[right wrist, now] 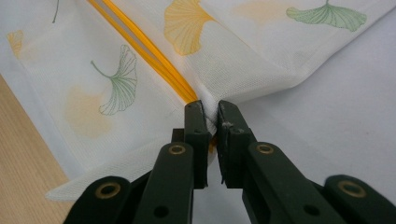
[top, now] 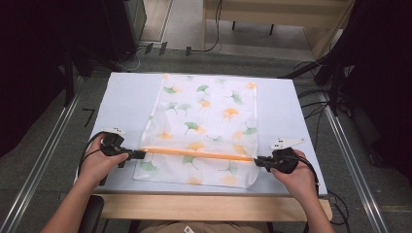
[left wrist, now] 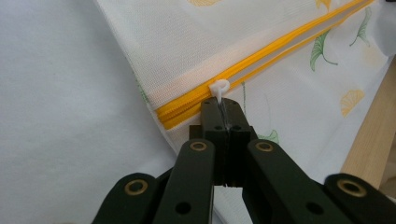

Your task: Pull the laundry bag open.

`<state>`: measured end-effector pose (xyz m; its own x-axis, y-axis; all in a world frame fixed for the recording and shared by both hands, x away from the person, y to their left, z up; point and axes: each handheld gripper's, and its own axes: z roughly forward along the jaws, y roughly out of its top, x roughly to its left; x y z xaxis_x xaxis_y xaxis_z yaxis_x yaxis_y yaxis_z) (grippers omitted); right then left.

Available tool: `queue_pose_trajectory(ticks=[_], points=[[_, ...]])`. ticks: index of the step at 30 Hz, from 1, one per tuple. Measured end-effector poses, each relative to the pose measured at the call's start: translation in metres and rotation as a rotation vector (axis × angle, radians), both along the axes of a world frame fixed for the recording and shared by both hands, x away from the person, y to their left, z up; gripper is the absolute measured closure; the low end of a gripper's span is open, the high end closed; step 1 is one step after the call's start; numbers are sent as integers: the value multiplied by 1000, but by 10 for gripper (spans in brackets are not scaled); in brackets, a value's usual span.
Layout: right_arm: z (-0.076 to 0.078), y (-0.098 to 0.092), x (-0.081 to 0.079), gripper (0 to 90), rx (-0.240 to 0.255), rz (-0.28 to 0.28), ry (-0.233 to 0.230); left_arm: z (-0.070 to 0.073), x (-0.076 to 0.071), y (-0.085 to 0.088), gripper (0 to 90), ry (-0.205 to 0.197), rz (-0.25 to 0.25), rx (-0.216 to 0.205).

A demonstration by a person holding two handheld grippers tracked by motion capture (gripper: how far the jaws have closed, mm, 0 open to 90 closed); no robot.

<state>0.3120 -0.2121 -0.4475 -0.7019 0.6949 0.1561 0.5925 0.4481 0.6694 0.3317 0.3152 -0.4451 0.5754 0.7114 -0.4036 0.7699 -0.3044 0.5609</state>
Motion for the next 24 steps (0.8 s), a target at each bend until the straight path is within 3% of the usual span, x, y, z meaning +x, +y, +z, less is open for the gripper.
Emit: queue_pose_trajectory(ticks=[9,12,15,19,24], points=[[0,-2,1,854,8,-4,-5,0,0,7,900,6,16,-4],[-1,-5,2,854,-3,-18,-3,-1,-1,15,900,-2,33,31],[-2,-7,4,853,9,-25,1,-1,-3,17,900,5,31,15],[-3,-5,4,853,-32,-23,-5,-1,-4,16,900,9,25,4],[-3,-12,5,852,-21,-50,5,-1,-6,9,900,23,8,-20]])
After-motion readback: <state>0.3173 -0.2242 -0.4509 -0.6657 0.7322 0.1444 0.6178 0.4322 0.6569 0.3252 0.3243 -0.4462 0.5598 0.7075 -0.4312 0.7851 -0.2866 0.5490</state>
